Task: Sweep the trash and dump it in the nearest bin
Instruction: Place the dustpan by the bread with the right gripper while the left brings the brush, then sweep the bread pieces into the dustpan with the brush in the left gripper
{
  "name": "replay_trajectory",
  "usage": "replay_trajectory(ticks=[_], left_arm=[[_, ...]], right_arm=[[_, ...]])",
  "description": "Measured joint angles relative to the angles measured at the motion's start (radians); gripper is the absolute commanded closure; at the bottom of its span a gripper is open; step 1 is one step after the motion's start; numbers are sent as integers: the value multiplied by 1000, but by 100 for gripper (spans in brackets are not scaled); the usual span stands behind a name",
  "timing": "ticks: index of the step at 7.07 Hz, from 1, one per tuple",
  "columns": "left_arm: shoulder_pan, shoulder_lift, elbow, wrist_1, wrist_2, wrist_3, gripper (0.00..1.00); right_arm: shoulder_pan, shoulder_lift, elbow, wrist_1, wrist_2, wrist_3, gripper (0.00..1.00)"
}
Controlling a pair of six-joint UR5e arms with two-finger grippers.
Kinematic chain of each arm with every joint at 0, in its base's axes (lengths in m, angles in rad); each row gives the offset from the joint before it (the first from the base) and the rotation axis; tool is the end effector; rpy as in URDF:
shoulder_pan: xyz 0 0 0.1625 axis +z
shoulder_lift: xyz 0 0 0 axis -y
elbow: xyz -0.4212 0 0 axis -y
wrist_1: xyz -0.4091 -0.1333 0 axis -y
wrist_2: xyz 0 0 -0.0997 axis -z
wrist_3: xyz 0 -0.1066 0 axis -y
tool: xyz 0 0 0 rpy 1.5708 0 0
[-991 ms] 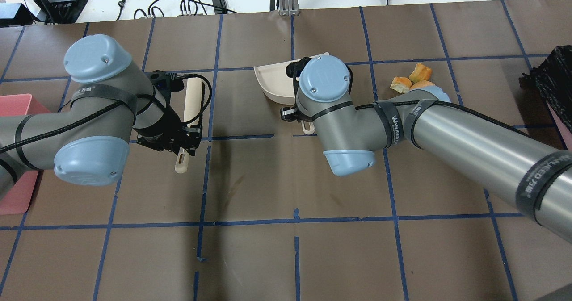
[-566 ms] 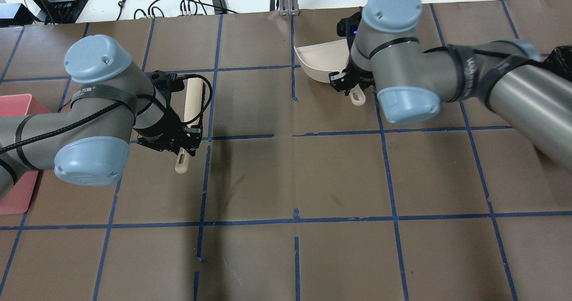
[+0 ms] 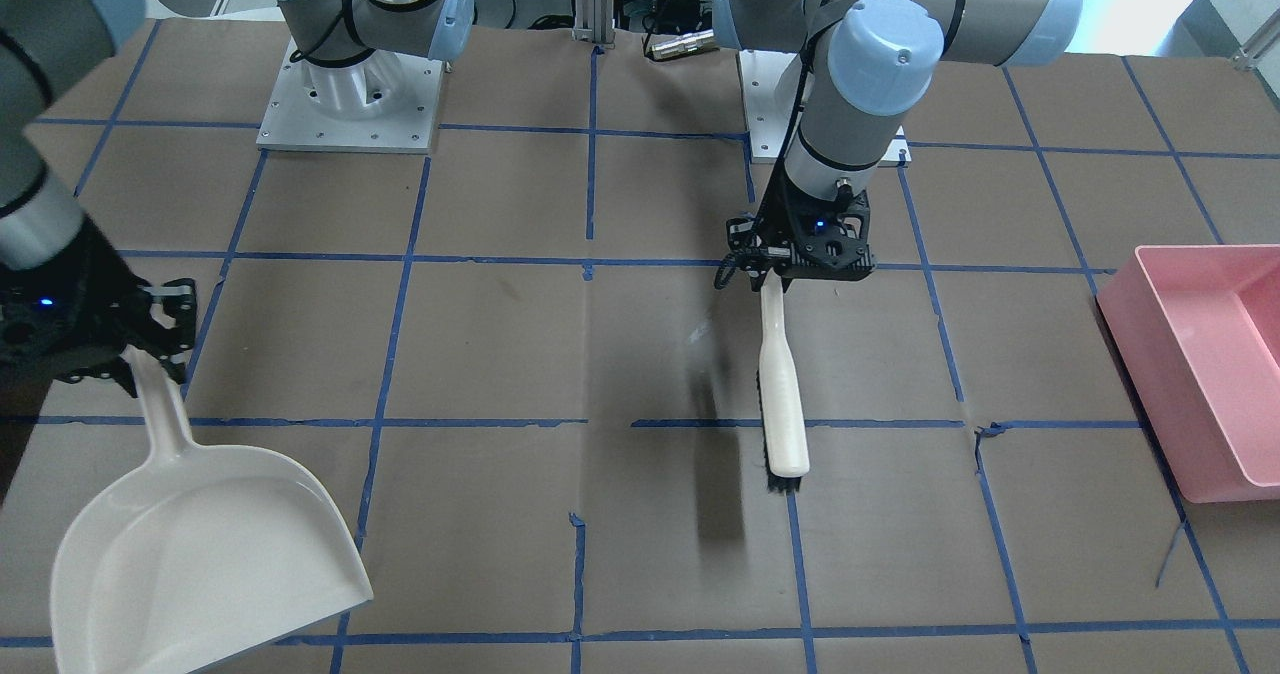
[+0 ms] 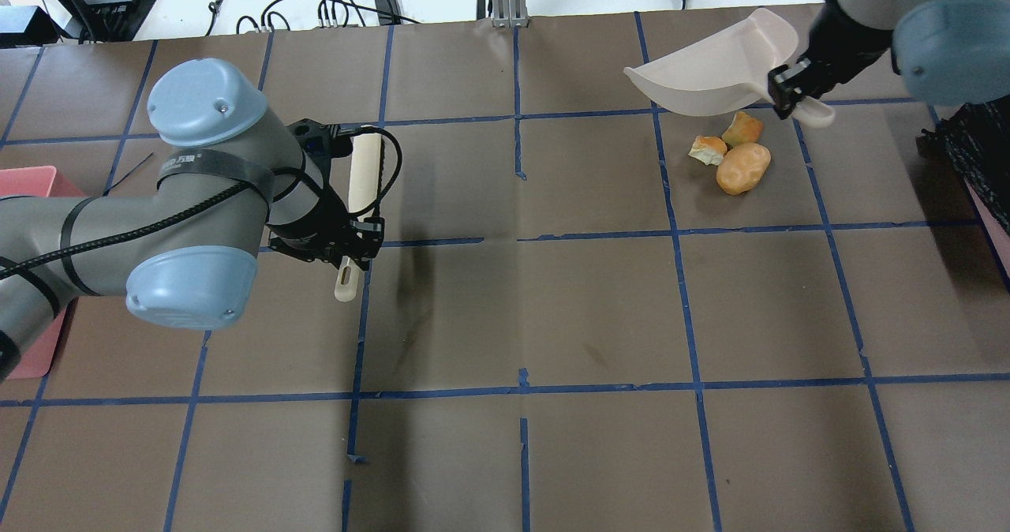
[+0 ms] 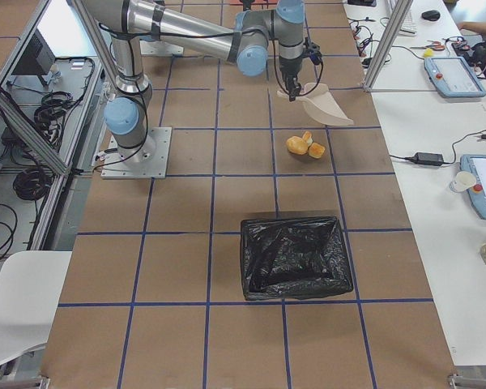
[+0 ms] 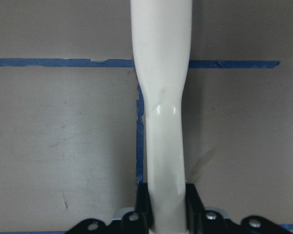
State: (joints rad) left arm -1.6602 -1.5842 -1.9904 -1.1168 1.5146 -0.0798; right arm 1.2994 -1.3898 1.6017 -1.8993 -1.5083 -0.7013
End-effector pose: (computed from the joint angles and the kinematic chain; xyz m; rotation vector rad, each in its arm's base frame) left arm -0.1815 -0.4646 0.3077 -0.0157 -3.0837 0.0249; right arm -0.0226 -0.6032 0.3967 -0.6741 3.0607 -0.2075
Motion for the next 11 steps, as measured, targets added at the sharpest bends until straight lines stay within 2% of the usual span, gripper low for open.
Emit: replay_trajectory(ticks=[2, 4, 6, 8, 9, 11], left_arm=[[-141, -114, 112, 19, -23, -119, 100], [-279, -314, 331, 22, -39, -247, 100], [-402, -526, 579, 28, -59, -395, 100], [-502, -724, 820, 5, -56, -540, 100], [-532, -790, 903, -26, -53, -576, 100], [-567, -843, 967, -52, -51, -612, 100]], right_arm=[[-186, 45, -53, 24, 57, -393, 98], [-315, 192, -183, 33, 74, -785, 100], [-375, 303, -265, 40, 92, -1195, 100], [-387, 339, -280, 37, 107, -1529, 100], [-388, 360, -281, 37, 115, -1592, 100], [-388, 380, -278, 36, 161, -1548, 100]])
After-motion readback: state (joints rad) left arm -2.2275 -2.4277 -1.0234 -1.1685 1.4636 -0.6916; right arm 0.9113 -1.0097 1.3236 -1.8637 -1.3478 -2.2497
